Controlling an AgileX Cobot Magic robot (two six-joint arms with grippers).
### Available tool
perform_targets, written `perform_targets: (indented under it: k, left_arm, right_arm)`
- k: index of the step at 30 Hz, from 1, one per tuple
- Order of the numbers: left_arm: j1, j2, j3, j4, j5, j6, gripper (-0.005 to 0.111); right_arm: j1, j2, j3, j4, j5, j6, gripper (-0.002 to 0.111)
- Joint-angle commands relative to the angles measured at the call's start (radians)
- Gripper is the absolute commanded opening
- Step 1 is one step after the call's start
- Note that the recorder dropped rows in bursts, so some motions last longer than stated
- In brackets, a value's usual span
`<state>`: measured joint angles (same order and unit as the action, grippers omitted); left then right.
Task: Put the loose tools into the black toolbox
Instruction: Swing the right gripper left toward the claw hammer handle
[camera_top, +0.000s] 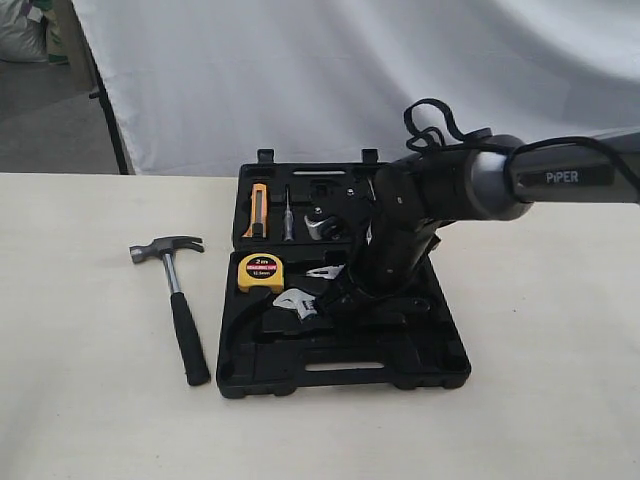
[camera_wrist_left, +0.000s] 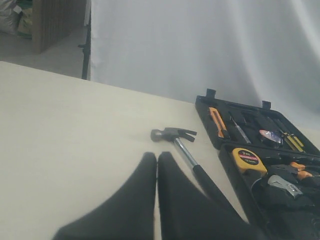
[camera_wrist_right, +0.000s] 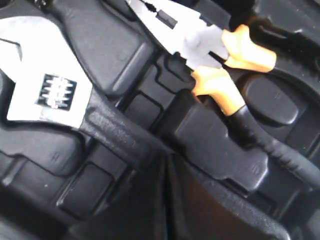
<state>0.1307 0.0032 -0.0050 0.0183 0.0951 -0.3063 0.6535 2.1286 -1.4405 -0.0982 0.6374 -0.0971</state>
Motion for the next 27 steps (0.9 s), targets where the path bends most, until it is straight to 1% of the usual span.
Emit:
perform_targets:
  k: [1, 5, 9, 15, 17, 22, 27]
  left_arm:
    - [0.025, -0.003, -0.003, 0.004, -0.007, -0.005, 0.001]
    - [0.025, -0.003, -0.003, 0.004, -0.007, -0.005, 0.001]
    - [0.025, -0.003, -0.003, 0.004, -0.007, -0.005, 0.001]
    - [0.025, -0.003, -0.003, 0.004, -0.007, -0.005, 0.001]
    - [0.025, -0.003, -0.003, 0.004, -0.007, -0.005, 0.001]
    - [0.025, -0.003, -0.003, 0.004, -0.007, -0.005, 0.001]
    - [0.025, -0.003, -0.003, 0.004, -0.007, -0.005, 0.001]
  right_arm:
    - [-0.012, -0.03, 0.024, -0.011, 0.033, 0.003, 0.0]
    - [-0.009, -0.117, 0.024, 0.073, 0.033, 0.003, 0.0]
    - [-0.009, -0.187, 0.024, 0.225, 0.033, 0.003, 0.0]
    - [-0.007, -0.217, 0.024, 0.457, 0.006, -0.008, 0.0]
    - [0.004, -0.206, 0.024, 0.504, -0.004, -0.033, 0.0]
    - [0.08, -0.177, 0.024, 0.545, -0.062, -0.057, 0.0]
    - [0.173, -0.121, 0.024, 0.542, -0.197, -0.048, 0.0]
